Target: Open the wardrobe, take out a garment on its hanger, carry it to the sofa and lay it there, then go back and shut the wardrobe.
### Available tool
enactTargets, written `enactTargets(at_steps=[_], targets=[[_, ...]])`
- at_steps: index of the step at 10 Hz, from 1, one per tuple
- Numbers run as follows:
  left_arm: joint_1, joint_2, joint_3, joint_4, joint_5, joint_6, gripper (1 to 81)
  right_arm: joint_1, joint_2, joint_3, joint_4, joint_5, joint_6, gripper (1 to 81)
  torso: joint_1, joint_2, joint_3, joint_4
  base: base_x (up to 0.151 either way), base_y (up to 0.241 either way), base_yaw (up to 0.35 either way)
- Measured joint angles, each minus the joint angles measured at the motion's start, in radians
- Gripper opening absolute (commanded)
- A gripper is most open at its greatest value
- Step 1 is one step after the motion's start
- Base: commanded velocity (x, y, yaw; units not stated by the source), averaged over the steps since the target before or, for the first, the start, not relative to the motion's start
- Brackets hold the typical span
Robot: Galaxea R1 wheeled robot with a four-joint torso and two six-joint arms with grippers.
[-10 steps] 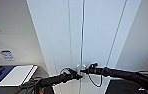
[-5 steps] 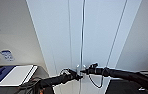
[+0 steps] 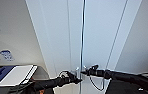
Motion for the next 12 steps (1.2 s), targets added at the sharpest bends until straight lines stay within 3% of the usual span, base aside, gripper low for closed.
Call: enactTargets(at_steps=[8, 12], targets=[[0.046, -0.139, 0.219, 0.008, 0.015, 0.003, 81.1, -0.017, -0.037, 0.078, -0.016, 0.001, 0.0, 81.1, 0.0, 0.0, 0.0, 0.0, 0.0, 0.0, 0.0], [0.066, -0.198, 0.302, 0.013, 0.014, 0.005, 81.1, -0.05, -0.063, 0.126, -0.058, 0.039, -0.009, 81.1, 0.0, 0.0, 0.0, 0.0, 0.0, 0.0, 0.0]])
